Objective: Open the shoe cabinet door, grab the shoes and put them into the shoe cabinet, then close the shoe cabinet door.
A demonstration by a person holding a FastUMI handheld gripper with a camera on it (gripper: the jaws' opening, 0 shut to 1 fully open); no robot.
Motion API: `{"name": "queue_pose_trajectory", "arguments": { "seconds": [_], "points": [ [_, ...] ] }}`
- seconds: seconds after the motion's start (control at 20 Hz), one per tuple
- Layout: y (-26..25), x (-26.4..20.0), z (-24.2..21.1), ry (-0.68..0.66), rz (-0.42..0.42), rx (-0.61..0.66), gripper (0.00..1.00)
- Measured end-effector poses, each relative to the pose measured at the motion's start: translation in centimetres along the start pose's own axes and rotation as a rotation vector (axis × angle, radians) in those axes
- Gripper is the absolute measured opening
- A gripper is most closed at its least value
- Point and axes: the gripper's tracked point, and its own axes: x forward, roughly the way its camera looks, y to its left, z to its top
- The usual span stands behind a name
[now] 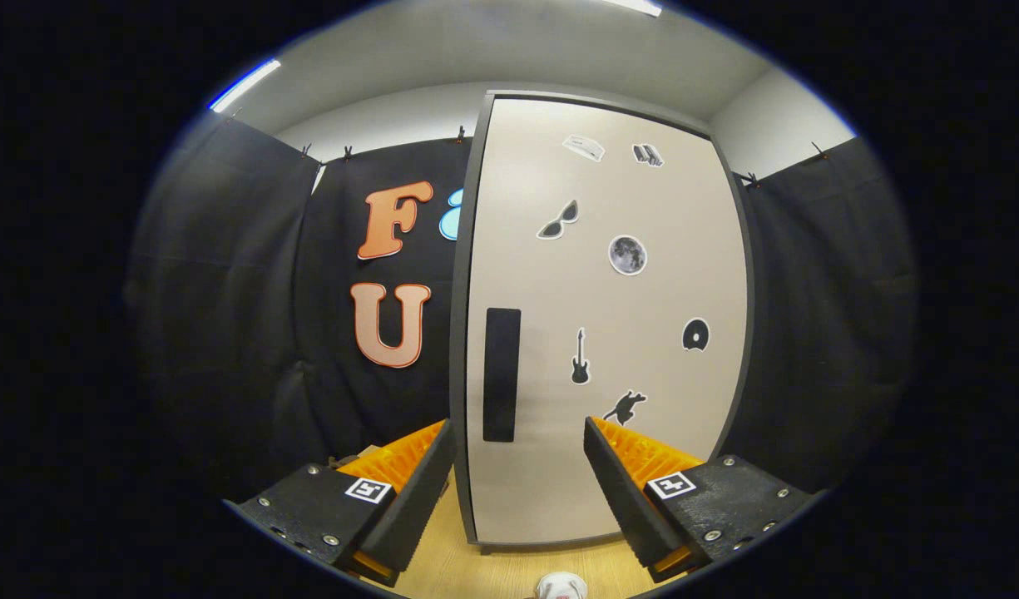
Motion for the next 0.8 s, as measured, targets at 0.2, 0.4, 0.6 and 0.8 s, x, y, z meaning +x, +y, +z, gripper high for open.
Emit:
{"name": "queue_pose_trajectory", "arguments": {
  "seconds": [0.2, 0.4, 0.6, 0.8],
  "points": [
    [0.6, 3.9, 0.6, -0.011, -0.001, 0.021, 0.96],
    [1.1, 7.1, 0.9, -0.017, -0.008, 0.032, 0.95],
    [1.3, 9.0, 1.0, -0.017, -0.022, 0.030, 0.85],
    [1.7, 10.1, 0.9, -0.012, -0.041, 0.033, 0.60]
  ]
}}
